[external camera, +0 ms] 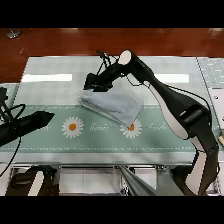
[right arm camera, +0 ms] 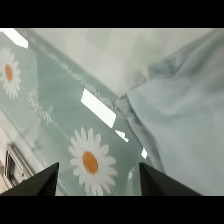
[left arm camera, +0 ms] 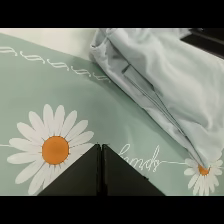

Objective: Fold the shirts.

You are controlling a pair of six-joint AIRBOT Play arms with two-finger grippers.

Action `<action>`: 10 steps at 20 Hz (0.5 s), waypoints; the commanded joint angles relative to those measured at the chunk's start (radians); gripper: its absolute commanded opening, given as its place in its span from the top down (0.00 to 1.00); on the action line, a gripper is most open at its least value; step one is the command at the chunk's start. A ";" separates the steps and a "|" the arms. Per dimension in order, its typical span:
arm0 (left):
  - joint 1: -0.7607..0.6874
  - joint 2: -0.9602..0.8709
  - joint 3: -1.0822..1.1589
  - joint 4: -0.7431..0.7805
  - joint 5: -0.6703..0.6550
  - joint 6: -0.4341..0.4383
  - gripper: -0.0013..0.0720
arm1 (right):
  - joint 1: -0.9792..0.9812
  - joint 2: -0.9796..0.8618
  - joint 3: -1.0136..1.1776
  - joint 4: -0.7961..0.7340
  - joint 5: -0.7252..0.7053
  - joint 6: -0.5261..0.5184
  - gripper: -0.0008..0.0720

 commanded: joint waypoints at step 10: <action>0.000 -0.039 -0.029 -0.034 0.058 -0.004 0.95 | -0.494 0.899 -0.864 -0.550 -0.160 0.096 0.16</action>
